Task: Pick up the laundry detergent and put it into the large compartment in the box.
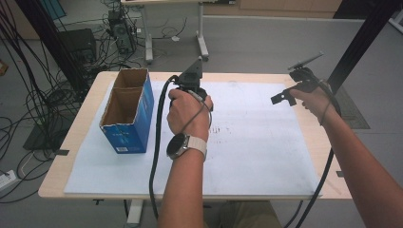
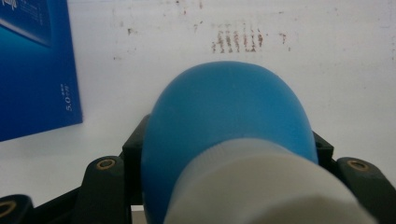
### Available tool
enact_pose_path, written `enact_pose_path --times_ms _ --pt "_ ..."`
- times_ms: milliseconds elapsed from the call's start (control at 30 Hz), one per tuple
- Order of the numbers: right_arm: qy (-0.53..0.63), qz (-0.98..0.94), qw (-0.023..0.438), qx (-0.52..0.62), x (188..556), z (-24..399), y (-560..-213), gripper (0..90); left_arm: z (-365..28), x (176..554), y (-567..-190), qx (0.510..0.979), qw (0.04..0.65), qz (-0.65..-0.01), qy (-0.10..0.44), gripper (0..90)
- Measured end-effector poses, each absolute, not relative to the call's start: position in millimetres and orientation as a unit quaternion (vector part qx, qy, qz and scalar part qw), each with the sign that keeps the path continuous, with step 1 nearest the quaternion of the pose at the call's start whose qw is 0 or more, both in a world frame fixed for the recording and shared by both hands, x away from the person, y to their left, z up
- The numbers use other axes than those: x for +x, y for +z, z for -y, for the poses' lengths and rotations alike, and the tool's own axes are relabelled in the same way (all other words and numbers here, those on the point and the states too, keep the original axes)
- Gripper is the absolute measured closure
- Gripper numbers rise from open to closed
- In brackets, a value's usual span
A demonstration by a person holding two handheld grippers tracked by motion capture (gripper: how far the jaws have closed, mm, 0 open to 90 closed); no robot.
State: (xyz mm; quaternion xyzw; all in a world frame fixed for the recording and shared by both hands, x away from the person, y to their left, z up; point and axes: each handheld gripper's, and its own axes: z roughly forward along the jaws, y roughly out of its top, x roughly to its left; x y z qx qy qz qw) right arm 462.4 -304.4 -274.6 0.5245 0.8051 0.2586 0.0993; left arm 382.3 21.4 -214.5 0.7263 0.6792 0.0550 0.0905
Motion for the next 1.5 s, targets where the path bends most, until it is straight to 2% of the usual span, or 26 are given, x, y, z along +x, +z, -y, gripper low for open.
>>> enact_pose_path --times_ms 600,1500 --pt "0.256 -0.801 0.105 0.531 460.2 300.2 -267.8 7.1 -32.6 389.0 -181.1 0.746 0.107 -0.655 0.06 39.7" --pt "0.252 -0.803 0.106 0.53 465.7 292.4 -264.2 7.1 -69.6 396.3 -138.7 0.75 0.128 -0.644 0.079 39.6"
